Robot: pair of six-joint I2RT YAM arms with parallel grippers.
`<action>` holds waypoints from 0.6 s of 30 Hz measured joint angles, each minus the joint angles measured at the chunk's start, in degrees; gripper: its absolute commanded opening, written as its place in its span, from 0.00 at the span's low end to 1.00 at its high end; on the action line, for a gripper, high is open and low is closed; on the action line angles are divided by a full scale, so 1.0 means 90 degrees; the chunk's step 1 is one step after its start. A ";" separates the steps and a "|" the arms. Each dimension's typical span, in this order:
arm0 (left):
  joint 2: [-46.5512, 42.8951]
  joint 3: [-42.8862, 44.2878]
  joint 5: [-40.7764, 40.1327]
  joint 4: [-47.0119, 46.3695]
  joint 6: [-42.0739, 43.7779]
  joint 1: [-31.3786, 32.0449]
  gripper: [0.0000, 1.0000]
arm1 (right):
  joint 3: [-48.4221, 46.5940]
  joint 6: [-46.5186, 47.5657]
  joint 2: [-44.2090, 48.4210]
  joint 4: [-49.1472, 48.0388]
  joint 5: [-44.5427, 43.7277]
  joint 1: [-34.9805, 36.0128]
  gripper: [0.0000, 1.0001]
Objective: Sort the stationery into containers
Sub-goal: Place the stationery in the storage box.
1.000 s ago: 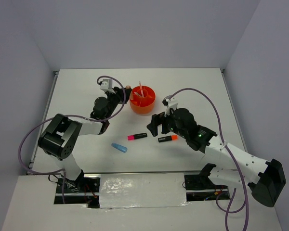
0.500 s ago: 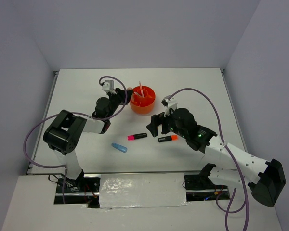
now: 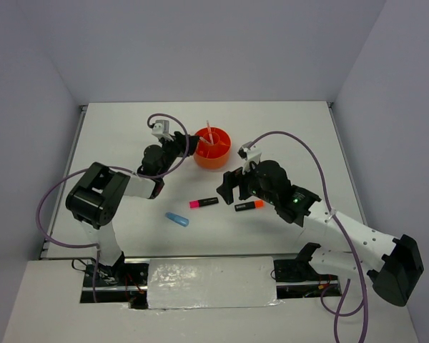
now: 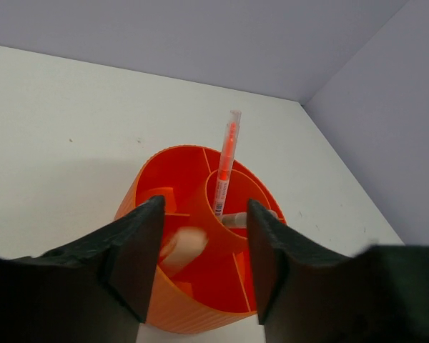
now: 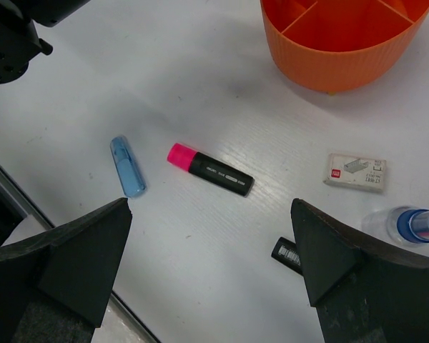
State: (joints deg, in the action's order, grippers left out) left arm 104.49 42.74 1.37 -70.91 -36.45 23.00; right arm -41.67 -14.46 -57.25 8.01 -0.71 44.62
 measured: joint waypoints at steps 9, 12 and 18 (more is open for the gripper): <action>-0.0556 -0.0146 -0.0032 0.0204 -0.0027 -0.0085 0.82 | 0.0000 0.0000 -0.0068 -0.0039 0.0012 0.0000 1.00; -0.1224 -0.0474 -0.0318 0.0770 -0.0131 -0.0153 0.99 | 0.0000 0.0000 -0.0068 -0.0039 0.0058 0.0000 1.00; -0.3332 -0.0172 -0.1698 0.4354 -0.0670 -0.0007 0.99 | 0.0000 0.0000 -0.0005 -0.0036 0.0109 -0.0002 1.00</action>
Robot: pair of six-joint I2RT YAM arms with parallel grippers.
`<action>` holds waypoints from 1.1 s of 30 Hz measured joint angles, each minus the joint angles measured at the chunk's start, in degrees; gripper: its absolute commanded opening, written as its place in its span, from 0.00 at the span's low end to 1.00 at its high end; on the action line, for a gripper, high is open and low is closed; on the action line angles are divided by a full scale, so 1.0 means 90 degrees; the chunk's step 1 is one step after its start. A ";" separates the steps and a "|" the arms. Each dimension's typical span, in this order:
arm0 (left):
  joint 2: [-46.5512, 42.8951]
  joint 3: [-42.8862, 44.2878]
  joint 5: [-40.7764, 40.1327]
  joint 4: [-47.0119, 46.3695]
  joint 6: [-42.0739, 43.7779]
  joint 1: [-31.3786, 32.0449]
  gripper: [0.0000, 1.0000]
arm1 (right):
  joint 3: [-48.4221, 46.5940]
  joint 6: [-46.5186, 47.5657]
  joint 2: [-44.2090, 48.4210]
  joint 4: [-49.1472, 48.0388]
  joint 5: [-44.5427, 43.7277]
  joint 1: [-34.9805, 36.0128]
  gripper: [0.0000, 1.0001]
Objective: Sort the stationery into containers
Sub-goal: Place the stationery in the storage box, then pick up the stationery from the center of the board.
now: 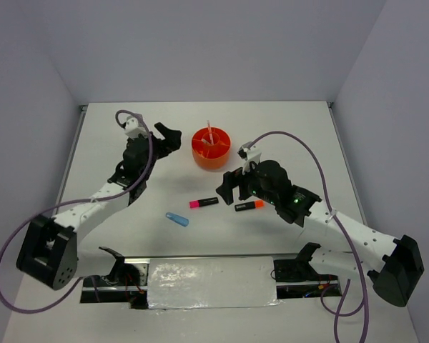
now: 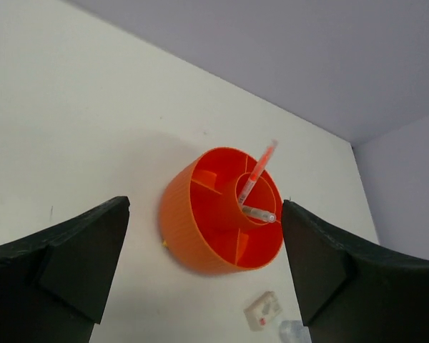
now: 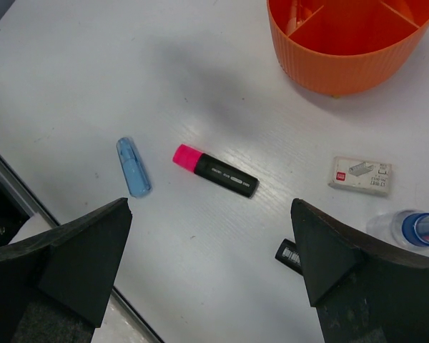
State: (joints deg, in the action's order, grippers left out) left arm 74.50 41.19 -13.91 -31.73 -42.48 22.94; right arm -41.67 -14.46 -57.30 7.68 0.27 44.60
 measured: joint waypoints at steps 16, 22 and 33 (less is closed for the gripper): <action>-0.0653 0.0678 -0.1394 0.8327 -0.5336 0.2584 0.99 | -0.0257 -0.0126 -0.0265 0.0347 -0.0291 0.0000 1.00; -0.0712 -0.0163 -0.0974 0.8483 -0.6135 0.2599 0.97 | -0.0257 -0.0121 -0.0408 0.0272 -0.0141 0.0000 1.00; 0.0646 0.0299 -0.0947 0.8466 -0.6492 0.2584 0.96 | -0.0257 -0.0097 -0.0607 0.0238 0.0134 0.0000 1.00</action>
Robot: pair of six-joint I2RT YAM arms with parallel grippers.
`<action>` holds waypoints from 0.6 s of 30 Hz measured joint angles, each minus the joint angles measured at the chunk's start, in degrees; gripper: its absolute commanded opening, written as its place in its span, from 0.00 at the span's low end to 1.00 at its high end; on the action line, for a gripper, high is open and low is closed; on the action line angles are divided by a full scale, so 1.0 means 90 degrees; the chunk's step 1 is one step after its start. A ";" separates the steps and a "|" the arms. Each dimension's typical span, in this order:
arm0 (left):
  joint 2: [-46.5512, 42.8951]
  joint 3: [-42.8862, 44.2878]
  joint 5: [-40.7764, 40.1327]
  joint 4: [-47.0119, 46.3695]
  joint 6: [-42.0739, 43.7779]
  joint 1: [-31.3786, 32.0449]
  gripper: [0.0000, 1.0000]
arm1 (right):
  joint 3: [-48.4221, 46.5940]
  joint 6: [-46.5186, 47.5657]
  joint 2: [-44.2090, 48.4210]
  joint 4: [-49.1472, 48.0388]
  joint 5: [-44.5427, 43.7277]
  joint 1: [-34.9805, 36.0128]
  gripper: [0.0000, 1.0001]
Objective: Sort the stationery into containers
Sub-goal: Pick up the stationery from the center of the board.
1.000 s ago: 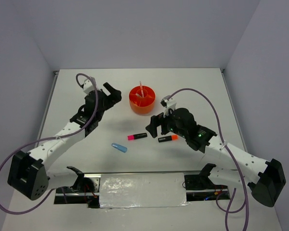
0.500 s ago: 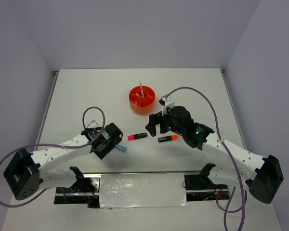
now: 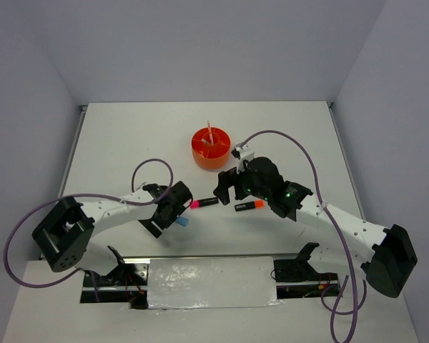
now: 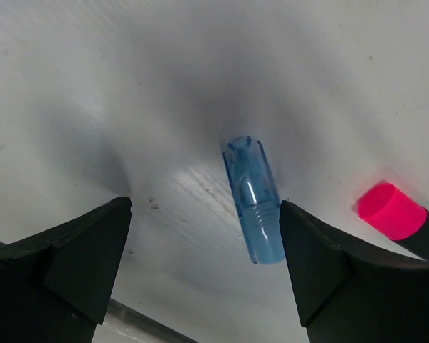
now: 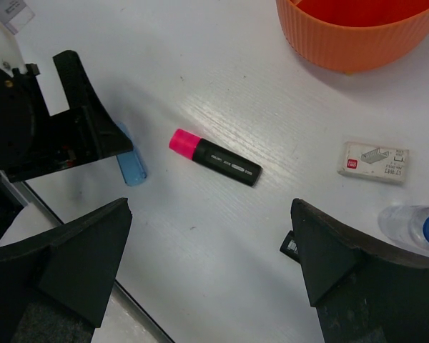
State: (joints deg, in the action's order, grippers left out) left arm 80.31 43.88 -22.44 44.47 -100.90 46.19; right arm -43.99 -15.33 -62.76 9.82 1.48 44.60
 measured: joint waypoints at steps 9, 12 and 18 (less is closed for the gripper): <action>0.0748 0.0690 0.0027 0.0056 -0.0007 -0.0017 0.95 | 0.0034 0.0022 0.0124 -0.0061 0.0121 0.0000 1.00; 0.0770 0.0704 0.0032 0.0075 -0.0036 -0.0044 0.93 | 0.0053 0.0027 0.0175 -0.0085 0.0170 0.0000 1.00; 0.0928 0.0661 0.0104 0.0046 -0.0027 -0.0270 0.84 | 0.0104 0.0032 0.0308 -0.0187 0.0304 0.0000 1.00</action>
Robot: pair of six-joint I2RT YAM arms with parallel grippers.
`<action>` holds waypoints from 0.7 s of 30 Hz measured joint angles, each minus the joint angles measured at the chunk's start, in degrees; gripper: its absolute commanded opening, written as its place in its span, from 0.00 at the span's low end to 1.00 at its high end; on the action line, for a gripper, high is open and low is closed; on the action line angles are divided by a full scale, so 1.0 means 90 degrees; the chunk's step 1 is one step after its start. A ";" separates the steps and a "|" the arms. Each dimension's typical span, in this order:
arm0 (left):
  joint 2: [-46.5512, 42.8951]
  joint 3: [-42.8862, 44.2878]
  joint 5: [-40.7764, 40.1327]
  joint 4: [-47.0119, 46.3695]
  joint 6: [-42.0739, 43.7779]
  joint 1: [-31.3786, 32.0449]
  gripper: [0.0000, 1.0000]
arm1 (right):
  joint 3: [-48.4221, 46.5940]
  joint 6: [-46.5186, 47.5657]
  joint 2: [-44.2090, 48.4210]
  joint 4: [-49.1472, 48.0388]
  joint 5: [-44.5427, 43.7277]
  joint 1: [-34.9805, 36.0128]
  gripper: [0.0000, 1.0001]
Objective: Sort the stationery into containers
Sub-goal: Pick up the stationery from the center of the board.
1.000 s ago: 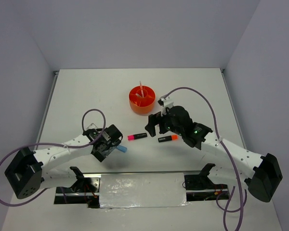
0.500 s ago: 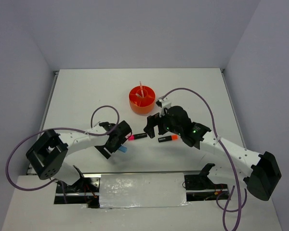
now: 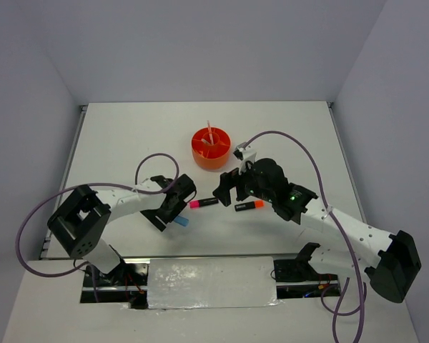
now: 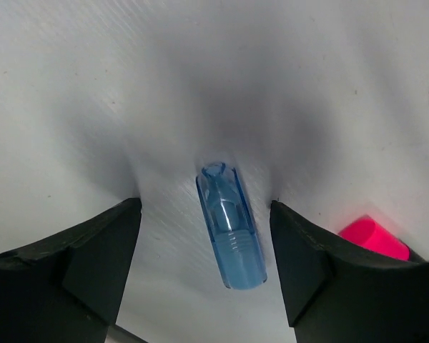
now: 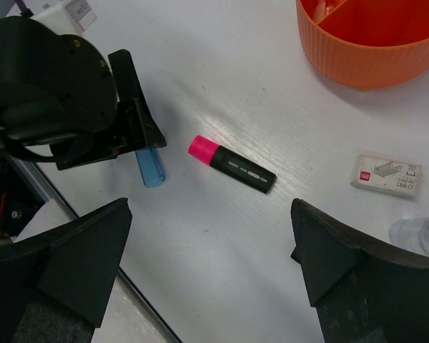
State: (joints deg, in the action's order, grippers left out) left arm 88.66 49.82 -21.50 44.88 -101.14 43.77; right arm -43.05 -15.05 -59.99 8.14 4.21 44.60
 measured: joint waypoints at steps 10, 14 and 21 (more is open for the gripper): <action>0.0301 0.0185 0.0151 0.0051 0.0226 -0.0121 0.03 | 0.0129 0.0068 0.0155 -0.0117 0.0306 0.0000 1.00; 0.0216 0.0121 0.0136 -0.0019 0.0299 -0.0143 0.00 | 0.0221 0.0112 0.0272 -0.0126 0.0359 0.0000 1.00; -0.0056 0.0136 -0.0707 -0.0347 0.1542 -0.0146 0.00 | 0.0250 0.0141 0.0369 -0.0146 0.0393 0.0000 1.00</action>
State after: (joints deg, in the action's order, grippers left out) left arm 88.16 51.05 -27.86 41.76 -87.26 42.46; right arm -40.80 -13.78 -56.66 6.83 7.75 44.60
